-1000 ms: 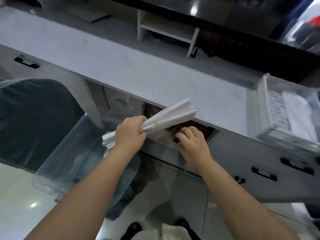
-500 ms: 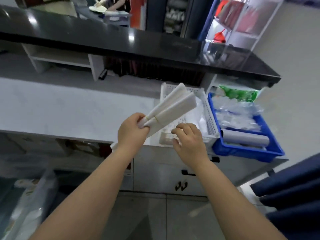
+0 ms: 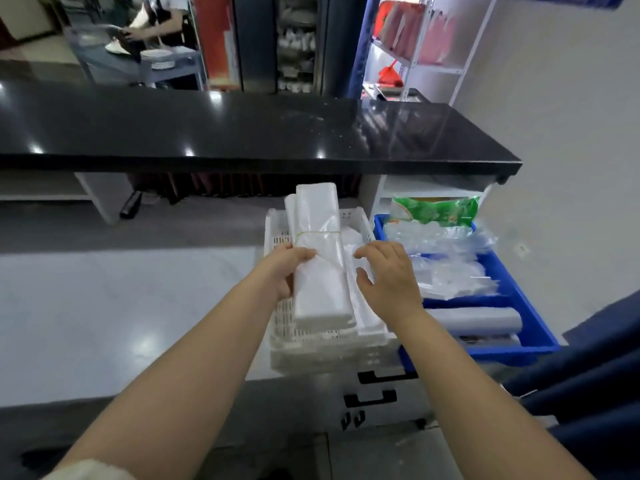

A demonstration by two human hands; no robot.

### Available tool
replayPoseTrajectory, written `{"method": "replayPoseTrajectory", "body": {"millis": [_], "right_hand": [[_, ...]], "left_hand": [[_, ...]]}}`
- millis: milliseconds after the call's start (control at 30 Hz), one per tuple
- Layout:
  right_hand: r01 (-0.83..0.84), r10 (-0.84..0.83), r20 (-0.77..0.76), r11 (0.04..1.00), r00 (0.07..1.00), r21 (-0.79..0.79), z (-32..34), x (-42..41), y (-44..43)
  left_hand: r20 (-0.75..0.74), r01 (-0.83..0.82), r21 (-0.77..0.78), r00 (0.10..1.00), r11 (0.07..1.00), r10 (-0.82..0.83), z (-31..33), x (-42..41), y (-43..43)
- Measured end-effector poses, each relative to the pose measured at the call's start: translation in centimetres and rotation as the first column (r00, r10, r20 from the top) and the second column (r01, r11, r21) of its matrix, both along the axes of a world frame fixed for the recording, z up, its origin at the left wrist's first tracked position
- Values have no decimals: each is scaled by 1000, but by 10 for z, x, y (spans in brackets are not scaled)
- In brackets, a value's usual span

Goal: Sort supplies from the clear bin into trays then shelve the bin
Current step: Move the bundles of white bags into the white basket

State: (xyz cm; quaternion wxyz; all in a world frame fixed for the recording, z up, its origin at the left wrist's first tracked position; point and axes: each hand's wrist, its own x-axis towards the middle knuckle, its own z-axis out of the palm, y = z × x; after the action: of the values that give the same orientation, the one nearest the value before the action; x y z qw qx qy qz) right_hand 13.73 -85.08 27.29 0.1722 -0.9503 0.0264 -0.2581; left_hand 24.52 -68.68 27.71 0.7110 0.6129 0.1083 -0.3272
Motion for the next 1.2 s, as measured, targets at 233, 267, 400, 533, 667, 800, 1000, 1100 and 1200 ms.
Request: {"method": "replayPoseTrajectory", "body": {"millis": [233, 267, 400, 533, 667, 800, 1000, 1100, 1200], "right_hand": [[53, -43, -121, 995, 992, 80, -26, 45, -10], [64, -51, -135, 993, 989, 96, -29, 48, -10], [60, -38, -173, 991, 984, 123, -36, 56, -9], [19, 2, -172, 993, 985, 118, -38, 53, -5], [-88, 98, -181, 994, 979, 64, -30, 40, 6], [-143, 144, -186, 990, 972, 20, -20, 20, 21], [-254, 241, -214, 966, 947, -39, -13, -24, 78], [-369, 349, -219, 928, 911, -56, -20, -57, 121], [-476, 453, -206, 876, 867, -81, -29, -92, 165]], "left_hand": [[-191, 71, 175, 981, 982, -37, -37, 40, -20], [-176, 72, 198, 984, 978, -36, -42, 40, -21], [-66, 58, 363, 997, 930, -36, -52, 37, -25], [143, 98, 577, 966, 811, -218, -47, 30, -19], [482, -58, 767, 710, 639, -513, -33, 3, -9], [444, -287, 896, 521, 340, -729, -26, -42, -1], [443, -515, 851, 590, 108, -675, -32, -122, 57], [434, -505, 862, 683, 49, -588, -44, -167, 104], [463, -541, 841, 707, 13, -535, -51, -215, 155]]}}
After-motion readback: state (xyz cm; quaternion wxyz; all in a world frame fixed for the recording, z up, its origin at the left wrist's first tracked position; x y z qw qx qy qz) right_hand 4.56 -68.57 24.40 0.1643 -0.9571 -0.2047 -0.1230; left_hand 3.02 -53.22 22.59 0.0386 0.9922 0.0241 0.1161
